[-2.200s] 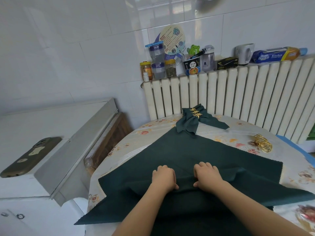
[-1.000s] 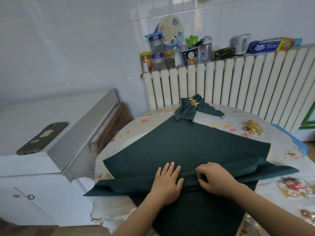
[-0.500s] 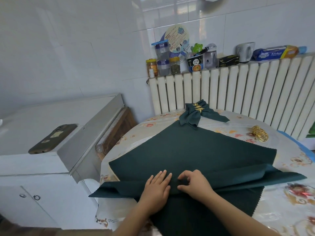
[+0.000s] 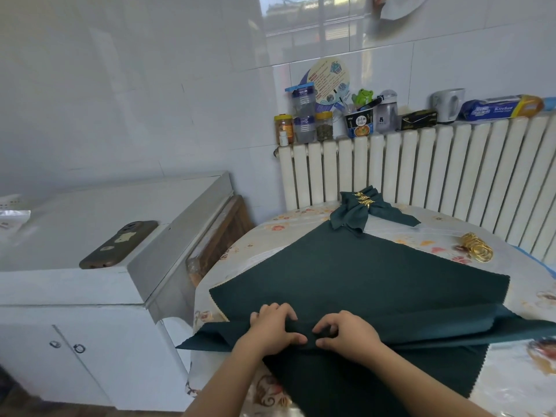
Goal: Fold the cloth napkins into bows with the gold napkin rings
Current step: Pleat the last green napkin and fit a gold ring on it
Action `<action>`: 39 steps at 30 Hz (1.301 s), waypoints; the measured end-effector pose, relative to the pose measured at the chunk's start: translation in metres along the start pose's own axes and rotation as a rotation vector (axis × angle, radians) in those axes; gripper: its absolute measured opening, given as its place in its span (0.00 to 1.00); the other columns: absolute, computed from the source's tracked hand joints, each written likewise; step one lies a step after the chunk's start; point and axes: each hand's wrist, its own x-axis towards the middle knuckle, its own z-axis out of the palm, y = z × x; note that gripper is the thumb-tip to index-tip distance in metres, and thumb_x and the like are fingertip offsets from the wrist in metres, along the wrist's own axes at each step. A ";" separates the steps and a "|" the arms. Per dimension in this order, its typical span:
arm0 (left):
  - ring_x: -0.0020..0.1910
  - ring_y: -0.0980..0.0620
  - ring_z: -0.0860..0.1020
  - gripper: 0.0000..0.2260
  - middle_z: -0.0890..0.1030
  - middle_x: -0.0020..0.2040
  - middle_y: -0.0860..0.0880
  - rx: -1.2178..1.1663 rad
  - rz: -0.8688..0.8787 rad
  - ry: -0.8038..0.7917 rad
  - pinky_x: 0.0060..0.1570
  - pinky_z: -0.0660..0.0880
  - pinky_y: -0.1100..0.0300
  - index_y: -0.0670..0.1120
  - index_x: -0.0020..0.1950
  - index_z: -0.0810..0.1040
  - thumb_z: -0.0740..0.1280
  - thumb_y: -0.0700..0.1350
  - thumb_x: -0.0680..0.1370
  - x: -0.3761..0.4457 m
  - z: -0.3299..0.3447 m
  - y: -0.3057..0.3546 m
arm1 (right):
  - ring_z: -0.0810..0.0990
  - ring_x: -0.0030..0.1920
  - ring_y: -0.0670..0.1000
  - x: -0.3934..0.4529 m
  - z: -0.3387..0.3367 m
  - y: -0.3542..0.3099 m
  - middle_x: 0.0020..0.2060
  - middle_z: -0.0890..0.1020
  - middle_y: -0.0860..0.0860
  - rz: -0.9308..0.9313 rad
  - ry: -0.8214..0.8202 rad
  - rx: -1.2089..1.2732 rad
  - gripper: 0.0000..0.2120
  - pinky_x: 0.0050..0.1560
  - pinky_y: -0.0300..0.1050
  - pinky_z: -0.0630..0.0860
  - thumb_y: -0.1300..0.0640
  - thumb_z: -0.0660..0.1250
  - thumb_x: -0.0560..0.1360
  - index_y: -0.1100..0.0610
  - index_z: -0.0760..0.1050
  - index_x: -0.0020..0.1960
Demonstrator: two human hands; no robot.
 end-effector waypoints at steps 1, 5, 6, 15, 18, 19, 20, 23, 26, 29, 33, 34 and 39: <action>0.60 0.50 0.69 0.21 0.73 0.57 0.53 0.030 -0.021 -0.032 0.59 0.62 0.54 0.54 0.59 0.71 0.68 0.62 0.71 0.003 -0.005 0.001 | 0.75 0.49 0.43 0.001 0.000 -0.002 0.47 0.74 0.42 0.023 0.002 0.005 0.12 0.43 0.39 0.71 0.41 0.70 0.69 0.37 0.76 0.52; 0.44 0.51 0.75 0.23 0.77 0.44 0.52 0.136 -0.069 -0.117 0.40 0.68 0.57 0.49 0.49 0.75 0.69 0.66 0.68 0.009 -0.018 0.008 | 0.76 0.52 0.45 0.004 0.002 -0.007 0.48 0.75 0.42 0.085 0.004 0.035 0.15 0.47 0.40 0.74 0.42 0.72 0.67 0.37 0.75 0.52; 0.40 0.51 0.74 0.22 0.75 0.39 0.52 0.146 -0.072 -0.121 0.36 0.67 0.58 0.48 0.44 0.74 0.69 0.66 0.67 0.009 -0.020 0.009 | 0.76 0.53 0.45 0.005 0.003 -0.007 0.49 0.76 0.43 0.092 0.004 0.038 0.15 0.49 0.41 0.75 0.42 0.72 0.67 0.36 0.75 0.53; 0.34 0.52 0.73 0.14 0.73 0.31 0.52 -0.015 0.002 -0.074 0.32 0.67 0.59 0.50 0.32 0.73 0.75 0.54 0.67 0.003 -0.021 0.005 | 0.69 0.64 0.51 0.004 0.006 -0.012 0.61 0.72 0.47 0.119 0.013 -0.051 0.21 0.61 0.46 0.70 0.39 0.69 0.69 0.34 0.71 0.60; 0.38 0.48 0.77 0.09 0.75 0.34 0.51 -0.035 0.078 -0.009 0.35 0.70 0.57 0.49 0.33 0.73 0.72 0.48 0.68 -0.004 -0.018 0.017 | 0.70 0.64 0.50 0.005 0.005 -0.011 0.60 0.72 0.47 0.118 -0.005 -0.040 0.21 0.61 0.46 0.70 0.39 0.70 0.68 0.34 0.71 0.60; 0.39 0.47 0.78 0.07 0.76 0.34 0.50 -0.078 0.087 -0.019 0.35 0.70 0.58 0.48 0.34 0.75 0.71 0.48 0.68 -0.006 -0.019 0.019 | 0.70 0.64 0.50 0.006 0.004 -0.010 0.60 0.73 0.47 0.116 -0.016 -0.025 0.21 0.61 0.47 0.71 0.39 0.70 0.68 0.34 0.72 0.60; 0.37 0.48 0.77 0.06 0.76 0.34 0.50 -0.123 0.087 -0.038 0.34 0.70 0.58 0.48 0.35 0.76 0.71 0.48 0.68 -0.008 -0.021 0.020 | 0.70 0.64 0.49 0.007 0.004 -0.009 0.60 0.74 0.47 0.113 -0.036 0.000 0.21 0.61 0.47 0.71 0.40 0.71 0.67 0.35 0.72 0.59; 0.31 0.55 0.72 0.09 0.74 0.30 0.52 -0.226 0.063 -0.134 0.32 0.68 0.61 0.50 0.31 0.75 0.68 0.51 0.70 -0.016 -0.022 0.024 | 0.73 0.62 0.48 0.009 0.001 -0.003 0.59 0.77 0.45 0.106 -0.111 0.092 0.18 0.62 0.43 0.72 0.46 0.70 0.71 0.37 0.75 0.60; 0.37 0.51 0.75 0.10 0.76 0.34 0.50 -0.235 0.075 -0.183 0.39 0.69 0.57 0.49 0.33 0.76 0.63 0.50 0.73 -0.020 -0.021 0.028 | 0.77 0.55 0.44 0.008 -0.008 -0.001 0.54 0.81 0.44 0.084 -0.171 0.197 0.14 0.54 0.34 0.72 0.56 0.63 0.75 0.42 0.79 0.57; 0.55 0.44 0.74 0.11 0.78 0.53 0.40 -0.286 0.144 -0.219 0.53 0.68 0.55 0.39 0.52 0.79 0.59 0.38 0.76 -0.020 -0.021 0.027 | 0.77 0.42 0.42 0.003 -0.014 0.000 0.40 0.81 0.45 0.073 -0.127 0.234 0.08 0.41 0.34 0.70 0.52 0.64 0.75 0.49 0.82 0.43; 0.60 0.51 0.73 0.16 0.76 0.60 0.47 -0.201 0.255 -0.176 0.63 0.67 0.61 0.43 0.57 0.81 0.58 0.34 0.75 -0.023 -0.015 0.018 | 0.63 0.22 0.45 -0.005 -0.009 0.002 0.20 0.63 0.47 0.049 -0.055 0.174 0.25 0.26 0.39 0.59 0.42 0.68 0.70 0.54 0.63 0.23; 0.60 0.53 0.73 0.15 0.75 0.60 0.49 -0.182 0.270 -0.135 0.64 0.67 0.60 0.45 0.57 0.81 0.59 0.36 0.76 -0.021 -0.010 0.013 | 0.62 0.22 0.45 -0.006 -0.007 0.002 0.20 0.63 0.48 0.035 -0.045 0.154 0.27 0.26 0.39 0.58 0.41 0.68 0.68 0.55 0.60 0.22; 0.63 0.57 0.67 0.12 0.72 0.60 0.54 -0.146 0.340 0.086 0.66 0.64 0.61 0.50 0.60 0.75 0.65 0.48 0.77 -0.021 0.013 0.011 | 0.72 0.32 0.47 -0.005 -0.017 0.007 0.30 0.74 0.52 -0.006 -0.063 0.012 0.13 0.34 0.43 0.69 0.49 0.66 0.66 0.58 0.73 0.29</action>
